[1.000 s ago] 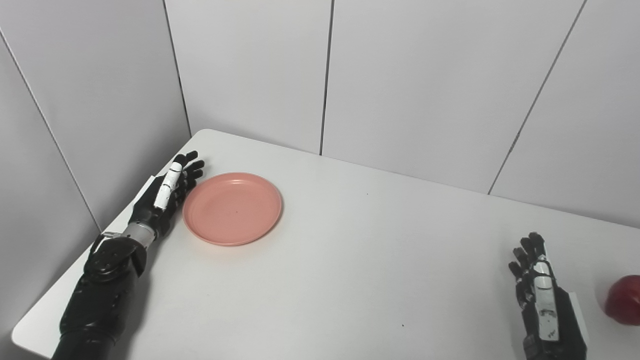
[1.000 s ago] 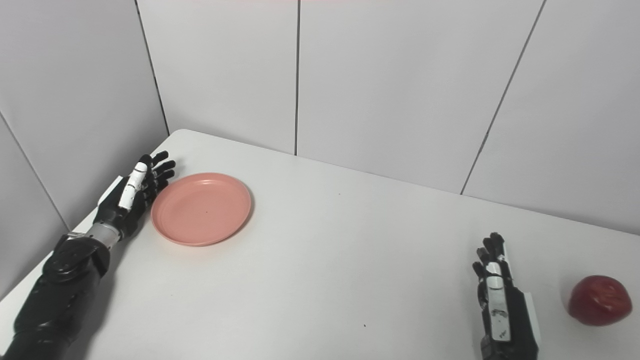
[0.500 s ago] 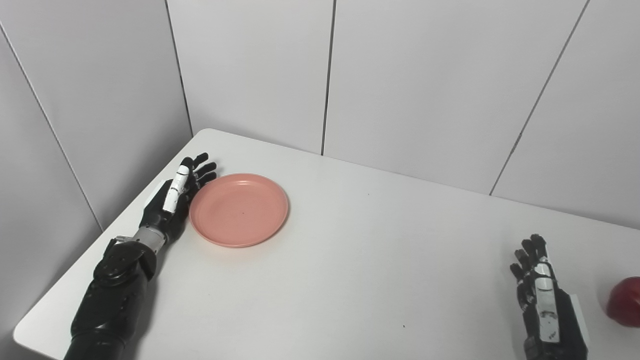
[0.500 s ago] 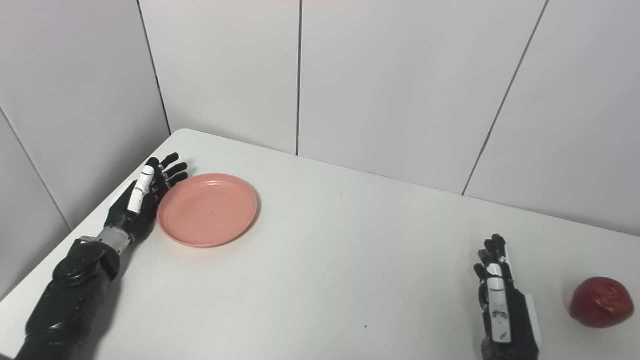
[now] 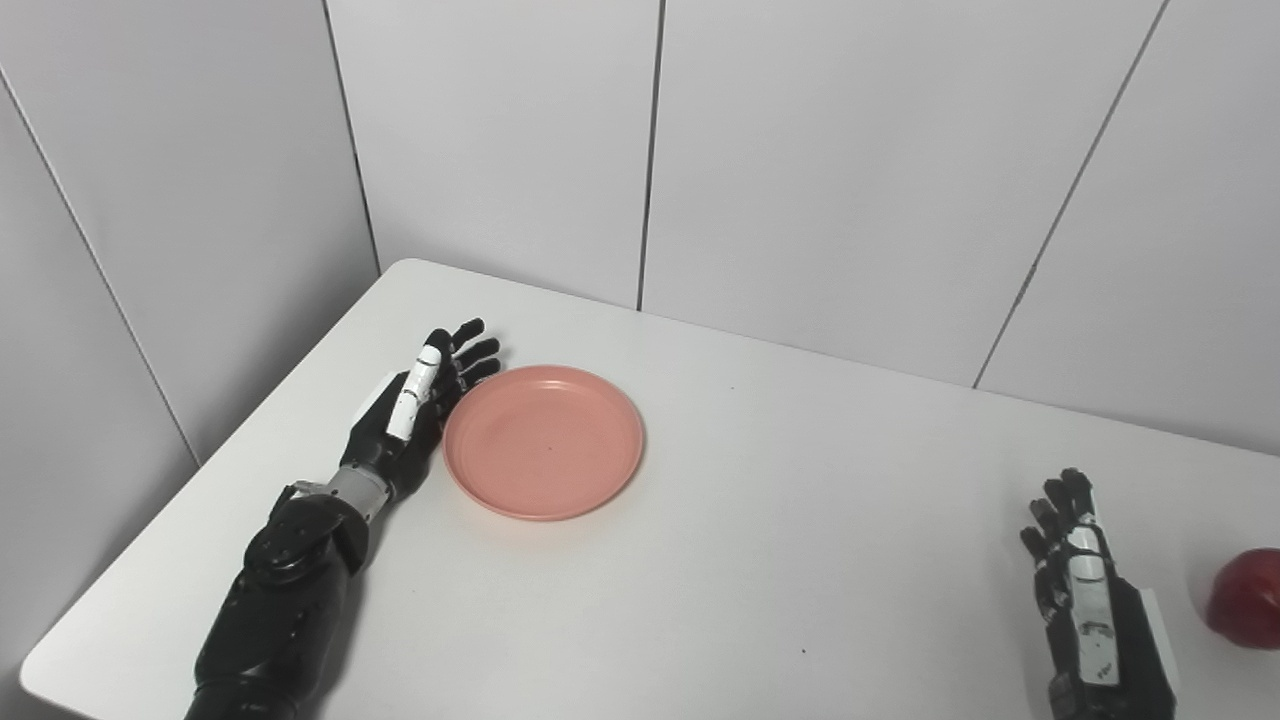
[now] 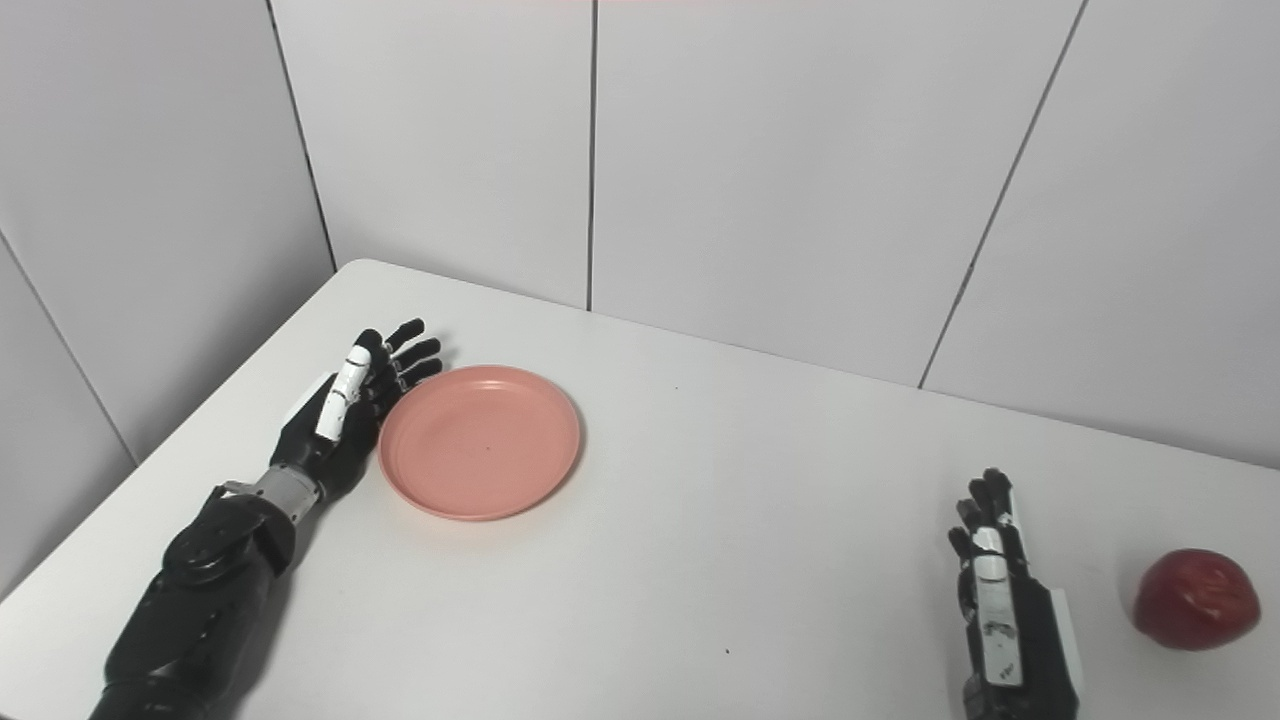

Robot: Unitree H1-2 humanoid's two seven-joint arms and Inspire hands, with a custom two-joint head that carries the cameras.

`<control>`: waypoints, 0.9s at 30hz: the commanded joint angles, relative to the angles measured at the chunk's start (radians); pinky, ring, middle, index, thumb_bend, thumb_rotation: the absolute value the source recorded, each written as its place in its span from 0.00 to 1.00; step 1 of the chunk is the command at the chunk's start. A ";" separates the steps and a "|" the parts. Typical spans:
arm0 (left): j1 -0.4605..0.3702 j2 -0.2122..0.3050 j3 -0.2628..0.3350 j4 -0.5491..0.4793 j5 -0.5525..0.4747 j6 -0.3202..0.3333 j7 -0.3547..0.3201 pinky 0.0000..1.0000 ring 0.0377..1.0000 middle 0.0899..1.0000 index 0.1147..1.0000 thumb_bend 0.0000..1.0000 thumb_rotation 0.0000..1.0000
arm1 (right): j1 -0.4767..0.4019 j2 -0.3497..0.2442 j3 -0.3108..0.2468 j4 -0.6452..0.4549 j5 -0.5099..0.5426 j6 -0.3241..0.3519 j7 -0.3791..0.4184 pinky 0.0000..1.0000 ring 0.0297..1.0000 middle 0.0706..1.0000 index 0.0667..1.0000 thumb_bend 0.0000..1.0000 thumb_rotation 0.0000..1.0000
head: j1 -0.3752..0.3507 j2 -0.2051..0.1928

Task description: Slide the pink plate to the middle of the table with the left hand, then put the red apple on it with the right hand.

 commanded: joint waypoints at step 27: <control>-0.025 -0.100 -0.091 -0.096 -0.020 0.075 -0.018 0.98 0.96 0.95 0.94 0.56 1.00 | -0.028 0.049 0.036 -0.076 -0.049 0.040 -0.025 1.00 1.00 1.00 1.00 0.65 0.92 | -0.195 0.042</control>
